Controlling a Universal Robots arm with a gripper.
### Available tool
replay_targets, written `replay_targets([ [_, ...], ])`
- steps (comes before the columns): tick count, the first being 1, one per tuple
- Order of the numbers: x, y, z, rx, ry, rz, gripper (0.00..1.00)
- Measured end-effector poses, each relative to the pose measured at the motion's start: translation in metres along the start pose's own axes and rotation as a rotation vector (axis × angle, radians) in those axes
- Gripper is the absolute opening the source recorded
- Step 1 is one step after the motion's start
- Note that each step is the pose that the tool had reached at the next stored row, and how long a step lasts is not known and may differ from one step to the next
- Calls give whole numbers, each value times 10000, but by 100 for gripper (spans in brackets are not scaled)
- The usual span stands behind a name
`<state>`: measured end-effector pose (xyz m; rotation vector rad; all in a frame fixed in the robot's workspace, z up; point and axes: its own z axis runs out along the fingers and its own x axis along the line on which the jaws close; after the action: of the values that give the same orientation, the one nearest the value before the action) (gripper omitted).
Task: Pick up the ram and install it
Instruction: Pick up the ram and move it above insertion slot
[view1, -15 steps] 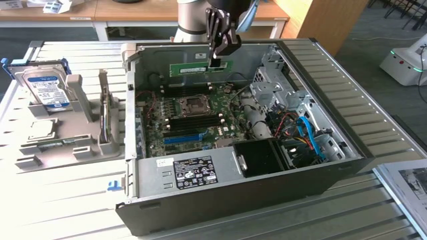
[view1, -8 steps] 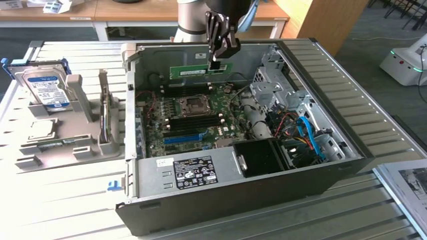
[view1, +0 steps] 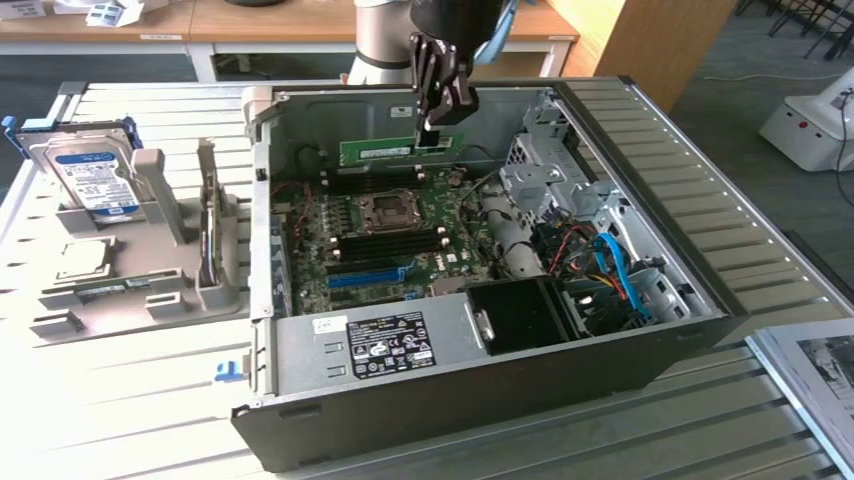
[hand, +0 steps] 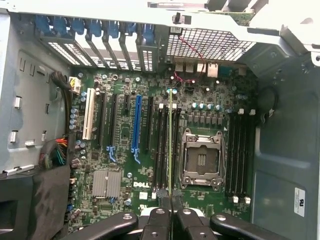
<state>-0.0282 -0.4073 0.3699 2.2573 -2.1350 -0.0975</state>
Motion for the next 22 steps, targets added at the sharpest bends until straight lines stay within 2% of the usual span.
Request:
replay_targets([
  [15,0,-2,6,-9,0,8,12],
  [17,0,-5,8,-50,-5,8,12],
  [20,1,-11,8,-161,-9,12,12],
  [22,1,-13,8,-181,-10,13,12],
])
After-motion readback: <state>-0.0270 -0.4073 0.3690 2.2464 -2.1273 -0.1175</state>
